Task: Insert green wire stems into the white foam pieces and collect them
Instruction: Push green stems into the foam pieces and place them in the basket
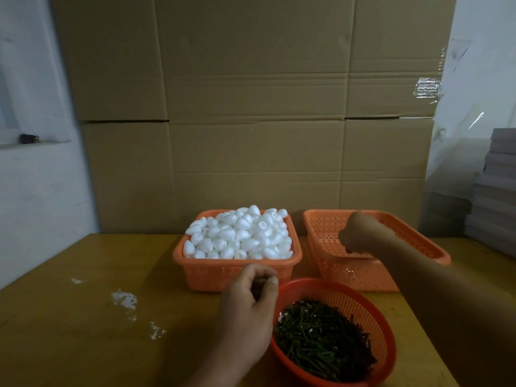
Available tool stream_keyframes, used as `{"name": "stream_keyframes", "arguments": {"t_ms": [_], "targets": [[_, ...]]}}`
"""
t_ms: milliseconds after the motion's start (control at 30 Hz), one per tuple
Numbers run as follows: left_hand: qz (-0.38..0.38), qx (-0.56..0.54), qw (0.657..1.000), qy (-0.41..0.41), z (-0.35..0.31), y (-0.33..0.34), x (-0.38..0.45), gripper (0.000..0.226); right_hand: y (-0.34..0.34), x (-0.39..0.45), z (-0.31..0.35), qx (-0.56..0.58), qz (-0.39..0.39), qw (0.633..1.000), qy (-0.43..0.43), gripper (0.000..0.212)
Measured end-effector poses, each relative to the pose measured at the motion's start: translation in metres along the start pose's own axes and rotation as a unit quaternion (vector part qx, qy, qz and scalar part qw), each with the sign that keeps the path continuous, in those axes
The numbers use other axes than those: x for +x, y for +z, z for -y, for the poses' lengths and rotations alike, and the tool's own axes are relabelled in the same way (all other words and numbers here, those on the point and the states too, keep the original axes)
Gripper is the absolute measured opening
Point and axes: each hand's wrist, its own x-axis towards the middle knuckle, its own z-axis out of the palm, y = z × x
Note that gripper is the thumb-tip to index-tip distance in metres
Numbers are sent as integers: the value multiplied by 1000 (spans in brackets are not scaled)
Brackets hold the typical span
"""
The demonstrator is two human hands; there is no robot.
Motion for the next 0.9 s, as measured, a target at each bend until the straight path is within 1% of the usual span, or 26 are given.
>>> {"name": "stream_keyframes", "arguments": {"t_ms": [100, 167, 267, 367, 433, 500, 600, 700, 767, 900], "targets": [[-16, 12, 1000, 0, 0, 0, 2, 16, -8, -24, 4, 49, -37, 998, -22, 22], [-22, 16, 1000, -6, 1, -2, 4, 13, -13, -49, 8, 82, -52, 993, -61, 26], [-36, 19, 999, -17, 3, -4, 7, 13, -20, -94, 15, 100, -74, 984, -124, 21], [-66, 33, 997, -18, 0, -7, 15, 16, -22, -130, 15, 128, -96, 974, -161, 25], [-72, 59, 996, -3, -3, -10, 23, 15, -19, -145, 11, 152, -112, 966, -174, 24], [-77, 115, 990, 28, -5, -11, 36, 13, -15, -156, 8, 172, -132, 959, -182, 23], [-90, 215, 970, 71, -10, -11, 64, 18, -8, -165, 4, 179, -140, 955, -191, 25], [-78, 323, 938, 101, -14, -11, 95, 29, 0, -167, -1, 181, -131, 955, -193, 19], [-58, 377, 919, 104, -13, -11, 112, 33, 3, -167, -5, 177, -132, 957, -189, 15], [-28, 441, 893, 82, -9, -5, 130, 36, 6, -165, -8, 169, -124, 960, -183, 15]]}}
